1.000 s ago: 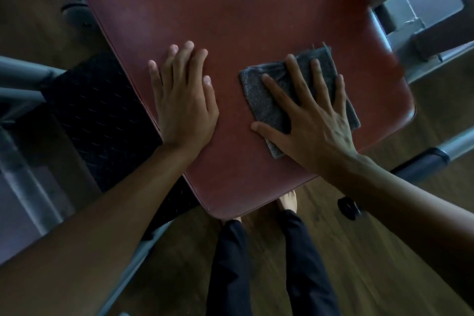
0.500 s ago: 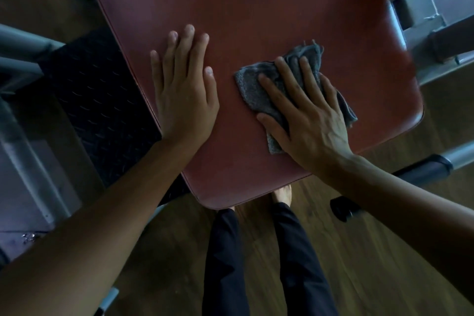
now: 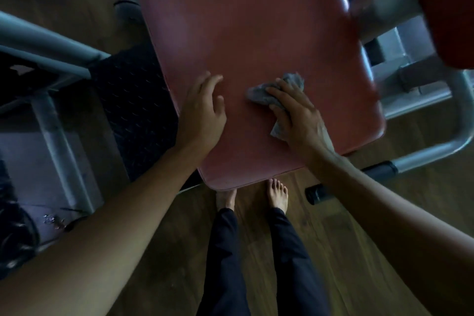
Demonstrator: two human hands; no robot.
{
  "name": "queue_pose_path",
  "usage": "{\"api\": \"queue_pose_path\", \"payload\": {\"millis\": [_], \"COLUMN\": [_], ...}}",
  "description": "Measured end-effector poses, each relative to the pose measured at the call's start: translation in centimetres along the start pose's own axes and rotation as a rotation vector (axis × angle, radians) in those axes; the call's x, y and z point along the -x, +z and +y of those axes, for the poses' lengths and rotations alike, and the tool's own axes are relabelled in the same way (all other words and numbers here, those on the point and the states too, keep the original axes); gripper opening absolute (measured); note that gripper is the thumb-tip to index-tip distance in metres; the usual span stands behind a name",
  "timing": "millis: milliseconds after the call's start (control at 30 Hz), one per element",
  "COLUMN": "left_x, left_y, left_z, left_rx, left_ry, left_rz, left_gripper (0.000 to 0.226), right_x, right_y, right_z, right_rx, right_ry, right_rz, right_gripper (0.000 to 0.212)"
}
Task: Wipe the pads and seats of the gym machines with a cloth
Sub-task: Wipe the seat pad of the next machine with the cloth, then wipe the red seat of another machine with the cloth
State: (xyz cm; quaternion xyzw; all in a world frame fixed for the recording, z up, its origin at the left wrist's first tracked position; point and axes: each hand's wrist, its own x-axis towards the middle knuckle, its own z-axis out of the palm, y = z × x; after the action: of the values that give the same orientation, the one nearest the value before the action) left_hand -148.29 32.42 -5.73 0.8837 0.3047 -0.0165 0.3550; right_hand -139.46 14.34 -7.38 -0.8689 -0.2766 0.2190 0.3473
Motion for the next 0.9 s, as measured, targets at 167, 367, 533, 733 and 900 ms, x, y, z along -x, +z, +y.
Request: {"api": "queue_pose_path", "payload": {"millis": [167, 367, 533, 733, 900], "left_x": [6.6, 16.9, 26.5, 40.3, 55.3], "left_y": [-8.0, -16.9, -21.9, -24.8, -24.0], "left_z": [6.6, 12.8, 14.0, 11.5, 9.1], "left_rx": [0.143, 0.258, 0.281, 0.309, 0.304], "left_ry": [-0.156, -0.221, -0.253, -0.399, -0.513], "left_rz": [0.006, 0.101, 0.256, 0.461, 0.673], "left_gripper": [0.031, 0.025, 0.023, 0.022, 0.028], "right_x": [3.9, 9.4, 13.5, 21.1, 32.0], "right_y": [-6.6, -13.8, -15.8, -12.9, -8.7], "right_z": [-8.1, -18.0, -25.3, -32.8, -36.9], "right_rx": [-0.097, -0.12, -0.126, -0.087, -0.096], "right_ry": [0.004, -0.172, -0.336, -0.507, -0.696], "right_rz": [-0.088, -0.17, -0.297, -0.511, -0.682], "right_gripper": [0.036, 0.036, 0.037, 0.037, 0.037]}}
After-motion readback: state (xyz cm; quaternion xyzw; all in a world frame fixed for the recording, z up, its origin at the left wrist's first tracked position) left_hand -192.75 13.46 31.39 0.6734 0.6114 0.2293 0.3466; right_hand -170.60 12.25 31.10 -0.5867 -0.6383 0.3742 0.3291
